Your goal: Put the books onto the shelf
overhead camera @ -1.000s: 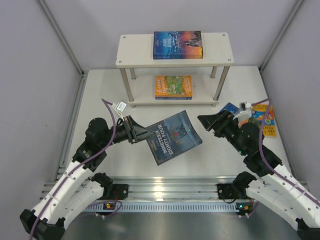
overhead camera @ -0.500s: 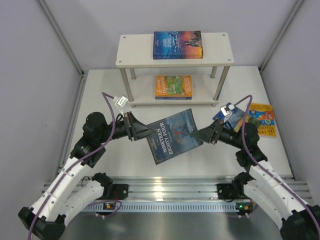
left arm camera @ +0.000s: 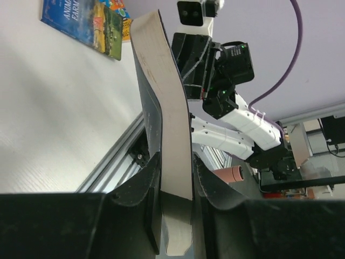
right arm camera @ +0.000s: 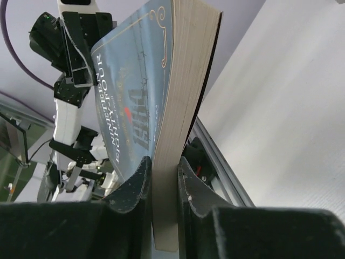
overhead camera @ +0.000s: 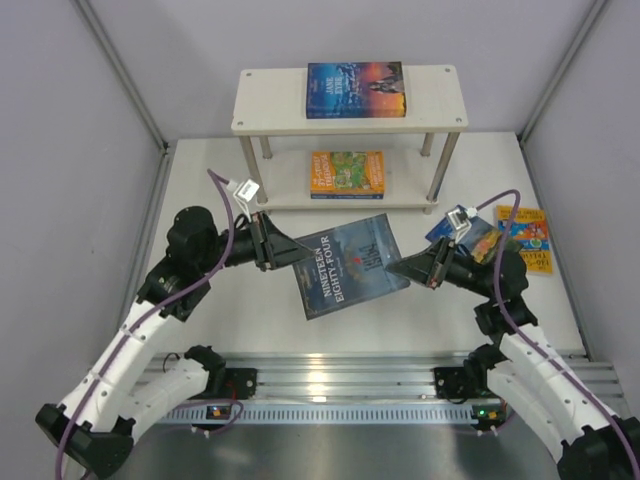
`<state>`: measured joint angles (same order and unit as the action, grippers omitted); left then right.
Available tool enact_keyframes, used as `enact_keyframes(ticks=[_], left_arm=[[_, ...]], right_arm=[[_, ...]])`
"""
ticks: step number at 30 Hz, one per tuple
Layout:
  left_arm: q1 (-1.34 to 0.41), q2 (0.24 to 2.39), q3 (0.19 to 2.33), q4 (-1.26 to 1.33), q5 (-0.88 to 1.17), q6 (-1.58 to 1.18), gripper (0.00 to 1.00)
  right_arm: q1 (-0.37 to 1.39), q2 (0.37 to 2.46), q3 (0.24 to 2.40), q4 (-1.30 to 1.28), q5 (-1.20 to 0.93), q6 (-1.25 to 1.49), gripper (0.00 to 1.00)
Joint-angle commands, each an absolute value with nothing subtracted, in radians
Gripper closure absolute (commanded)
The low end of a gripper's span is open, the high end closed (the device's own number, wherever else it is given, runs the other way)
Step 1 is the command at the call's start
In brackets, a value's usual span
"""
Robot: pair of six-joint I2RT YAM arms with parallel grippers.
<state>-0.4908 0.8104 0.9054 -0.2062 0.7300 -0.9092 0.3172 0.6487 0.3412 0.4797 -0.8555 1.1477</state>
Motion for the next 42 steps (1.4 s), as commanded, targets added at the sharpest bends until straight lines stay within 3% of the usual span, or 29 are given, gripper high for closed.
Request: enact_keyframes(ticks=[1, 2, 6, 10, 18, 24, 32, 42], left_arm=[[-0.491, 0.851, 1.043, -0.248, 0.608, -0.851, 0.95], [-0.492, 0.879, 1.081, -0.3, 0.562, -0.818, 0.74], [-0.485, 0.951, 1.296, -0.457, 0.344, -0.746, 0.36], [-0.485, 1.014, 1.545, -0.512, 0.203, -0.704, 0.19], [-0.482, 1.189, 1.966, -0.692, -0.193, -0.595, 0.15], [-0.482, 1.235, 1.986, -0.647, -0.354, -0.494, 0.15], [-0.477, 1.388, 2.04, -0.563, -0.174, -0.417, 0.16], [-0.439, 1.5, 1.994, -0.403, -0.005, -0.457, 0.16]], right_arm=[[0.314, 0.634, 0.464, 0.483, -0.87, 1.146, 1.0], [0.313, 0.646, 0.541, 0.459, -0.858, 1.14, 1.0], [0.308, 0.731, 0.791, 0.306, -0.784, 1.106, 1.0], [0.307, 0.868, 1.024, 0.275, -0.752, 1.111, 1.0], [0.273, 1.228, 1.517, 0.18, -0.727, 1.109, 1.0], [0.252, 1.446, 1.825, 0.1, -0.698, 1.074, 1.0], [0.193, 1.705, 2.089, 0.083, -0.687, 1.095, 1.0], [0.107, 1.821, 2.129, 0.074, -0.722, 1.103, 1.0]])
